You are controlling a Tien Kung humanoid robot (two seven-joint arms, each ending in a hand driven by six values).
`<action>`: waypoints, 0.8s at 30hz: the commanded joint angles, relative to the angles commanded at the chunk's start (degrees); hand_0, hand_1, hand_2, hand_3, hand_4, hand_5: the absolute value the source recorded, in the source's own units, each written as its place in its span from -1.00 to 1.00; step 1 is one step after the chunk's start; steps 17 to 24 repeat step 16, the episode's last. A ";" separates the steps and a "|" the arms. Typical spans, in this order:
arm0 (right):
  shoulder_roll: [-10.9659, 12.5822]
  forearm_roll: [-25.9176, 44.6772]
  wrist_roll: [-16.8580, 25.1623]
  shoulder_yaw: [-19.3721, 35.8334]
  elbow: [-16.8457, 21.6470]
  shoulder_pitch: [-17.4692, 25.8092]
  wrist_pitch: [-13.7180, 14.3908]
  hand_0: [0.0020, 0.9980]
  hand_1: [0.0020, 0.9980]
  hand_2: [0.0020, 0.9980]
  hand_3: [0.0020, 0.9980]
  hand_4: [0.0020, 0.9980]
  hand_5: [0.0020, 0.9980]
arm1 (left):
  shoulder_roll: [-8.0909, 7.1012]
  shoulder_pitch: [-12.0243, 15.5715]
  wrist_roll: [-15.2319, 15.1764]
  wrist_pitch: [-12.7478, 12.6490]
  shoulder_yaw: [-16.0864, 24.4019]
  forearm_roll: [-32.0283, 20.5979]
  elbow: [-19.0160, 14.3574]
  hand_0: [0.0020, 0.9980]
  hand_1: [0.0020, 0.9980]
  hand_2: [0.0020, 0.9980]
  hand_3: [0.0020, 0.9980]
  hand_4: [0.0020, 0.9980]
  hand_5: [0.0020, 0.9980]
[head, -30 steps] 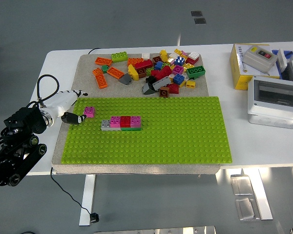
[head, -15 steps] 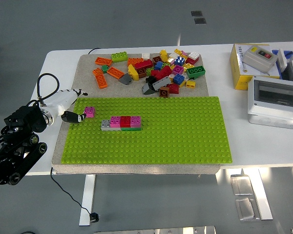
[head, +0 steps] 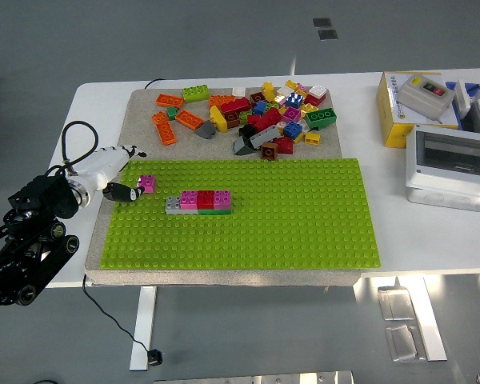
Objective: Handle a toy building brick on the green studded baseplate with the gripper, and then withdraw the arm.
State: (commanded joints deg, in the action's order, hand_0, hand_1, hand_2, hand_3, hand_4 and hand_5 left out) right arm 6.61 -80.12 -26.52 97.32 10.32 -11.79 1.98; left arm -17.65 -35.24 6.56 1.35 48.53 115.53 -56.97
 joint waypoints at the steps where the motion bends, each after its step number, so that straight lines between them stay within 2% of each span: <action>1: 0.00 -0.04 -0.01 0.00 0.00 0.00 -0.01 0.30 0.13 0.21 0.51 0.23 1.00 | -0.03 0.28 -0.17 -0.07 0.67 -0.22 -0.74 1.00 1.00 1.00 0.75 0.45 -0.48; 6: -0.01 -0.17 -0.02 -0.04 -0.01 0.10 -0.07 0.30 0.13 0.21 0.51 0.23 1.00 | -0.04 3.33 -1.71 -0.88 5.63 -3.99 -5.66 1.00 1.00 1.00 0.75 0.45 -0.48; 7: -0.01 -0.13 -0.01 -0.08 -0.01 0.16 -0.07 0.30 0.13 0.21 0.51 0.22 1.00 | -0.03 4.57 -2.54 -1.46 7.24 -5.59 -7.24 0.96 0.86 0.90 0.71 0.43 -0.45; 10: -0.01 0.14 0.02 -0.27 -0.01 0.27 -0.04 0.30 0.13 0.21 0.51 0.22 1.00 | -0.17 6.40 -4.69 -3.11 9.94 -8.63 -9.75 0.96 0.86 0.90 0.71 0.43 -0.45; 11: -0.01 0.10 0.03 -0.23 -0.01 0.31 -0.06 0.30 0.13 0.21 0.51 0.22 1.00 | -0.36 6.98 -6.26 -4.37 10.68 -10.25 -10.33 0.96 0.86 0.90 0.71 0.43 -0.45; 13: 0.00 -0.16 0.00 -0.14 -0.01 0.32 -0.14 0.30 0.13 0.21 0.51 0.22 1.00 | -0.66 7.52 -8.45 -5.91 11.19 -12.45 -10.49 0.96 0.86 0.90 0.71 0.43 -0.45; 14: 0.00 -0.30 -0.02 -0.11 -0.01 0.31 -0.17 0.31 0.13 0.21 0.51 0.22 1.00 | -0.81 7.88 -9.86 -6.98 11.40 -13.92 -10.36 0.84 0.66 0.67 0.57 0.32 -0.47; 16: 0.01 -0.38 -0.01 -0.14 -0.01 0.34 -0.19 0.31 0.13 0.21 0.51 0.22 1.00 | -0.91 8.76 -12.77 -9.23 11.87 -17.07 -9.94 0.84 0.66 0.67 0.57 0.32 -0.47; 24: 0.01 -0.38 -0.01 -0.14 -0.01 0.34 -0.19 0.31 0.13 0.21 0.51 0.22 1.00 | -0.91 8.76 -12.77 -9.23 11.87 -17.07 -9.94 0.84 0.66 0.67 0.57 0.32 -0.47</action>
